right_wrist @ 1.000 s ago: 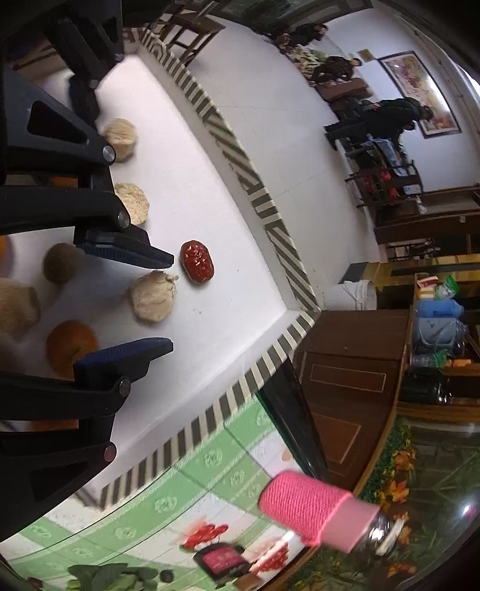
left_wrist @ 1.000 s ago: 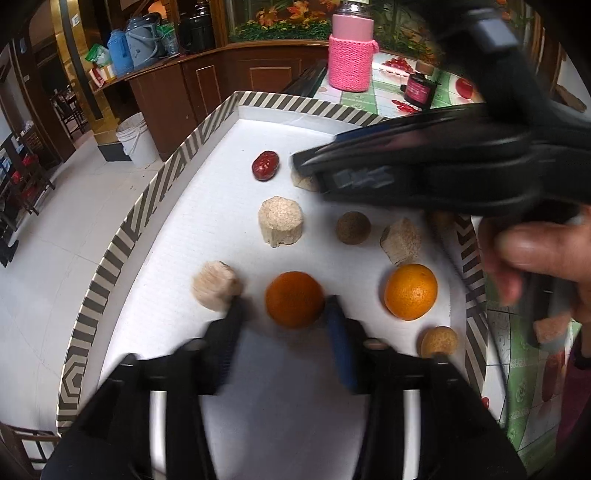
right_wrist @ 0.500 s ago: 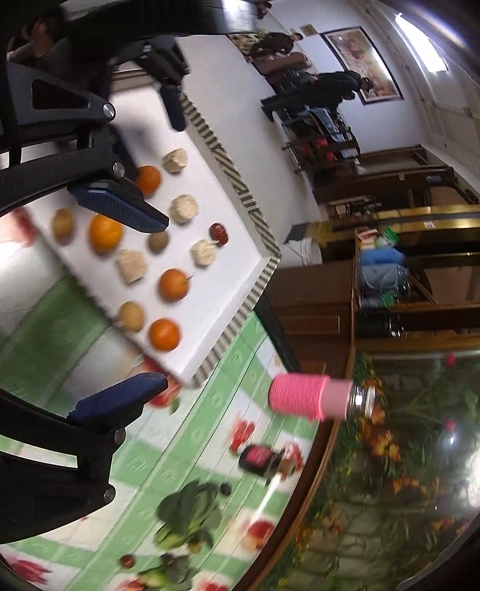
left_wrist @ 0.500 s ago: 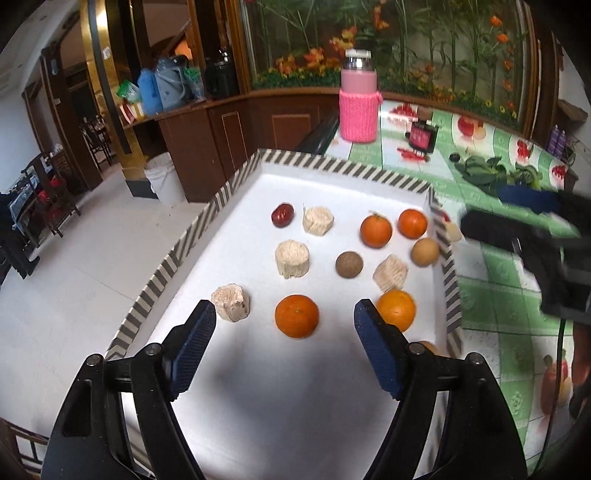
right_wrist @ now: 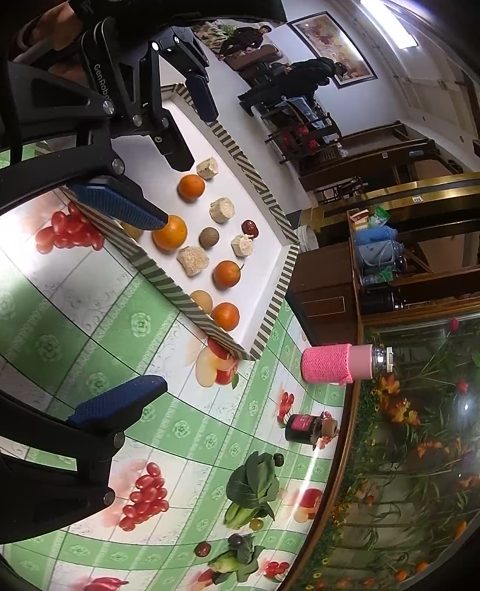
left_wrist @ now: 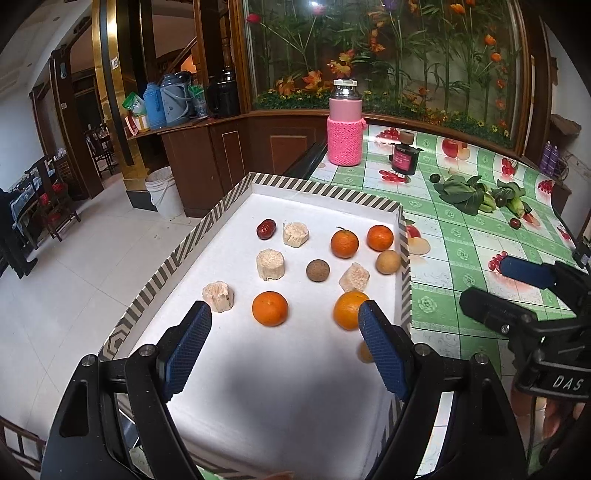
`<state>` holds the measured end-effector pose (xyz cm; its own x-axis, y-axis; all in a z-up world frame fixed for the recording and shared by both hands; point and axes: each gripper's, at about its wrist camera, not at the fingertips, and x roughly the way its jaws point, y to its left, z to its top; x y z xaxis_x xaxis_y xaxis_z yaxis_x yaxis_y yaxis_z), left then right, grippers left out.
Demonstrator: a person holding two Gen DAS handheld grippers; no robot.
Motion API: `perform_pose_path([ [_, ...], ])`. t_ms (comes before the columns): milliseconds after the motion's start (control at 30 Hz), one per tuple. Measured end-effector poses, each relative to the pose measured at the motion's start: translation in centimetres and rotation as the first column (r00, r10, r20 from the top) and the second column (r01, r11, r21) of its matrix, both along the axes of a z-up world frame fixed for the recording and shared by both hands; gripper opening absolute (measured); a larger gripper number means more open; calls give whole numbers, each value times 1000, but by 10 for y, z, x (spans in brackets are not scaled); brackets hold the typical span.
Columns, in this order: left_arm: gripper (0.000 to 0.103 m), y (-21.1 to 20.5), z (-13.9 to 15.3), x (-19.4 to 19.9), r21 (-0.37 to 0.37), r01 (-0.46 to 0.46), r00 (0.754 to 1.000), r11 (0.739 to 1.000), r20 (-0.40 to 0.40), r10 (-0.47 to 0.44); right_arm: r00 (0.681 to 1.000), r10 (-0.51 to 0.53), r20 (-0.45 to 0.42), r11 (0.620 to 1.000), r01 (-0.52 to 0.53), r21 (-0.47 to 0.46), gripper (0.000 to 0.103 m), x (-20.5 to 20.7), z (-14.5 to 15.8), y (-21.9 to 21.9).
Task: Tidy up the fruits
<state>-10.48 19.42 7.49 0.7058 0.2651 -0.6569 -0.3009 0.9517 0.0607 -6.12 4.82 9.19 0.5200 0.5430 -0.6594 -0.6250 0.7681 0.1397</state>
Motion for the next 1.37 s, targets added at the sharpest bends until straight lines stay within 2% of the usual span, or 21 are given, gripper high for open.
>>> perform_pose_path([
  [1067, 82, 0, 1, -7, 4, -23, 1000, 1000, 12, 23, 998, 46, -35, 998, -48, -48, 85, -11, -14, 19],
  [1167, 82, -1, 1, -9, 31, -28, 999, 999, 22, 27, 998, 53, -37, 997, -55, -51, 85, -12, -15, 21],
  [1367, 82, -11, 2, -6, 33, 10, 1000, 999, 7, -11, 999, 37, -33, 998, -39, -41, 85, -8, -13, 13],
])
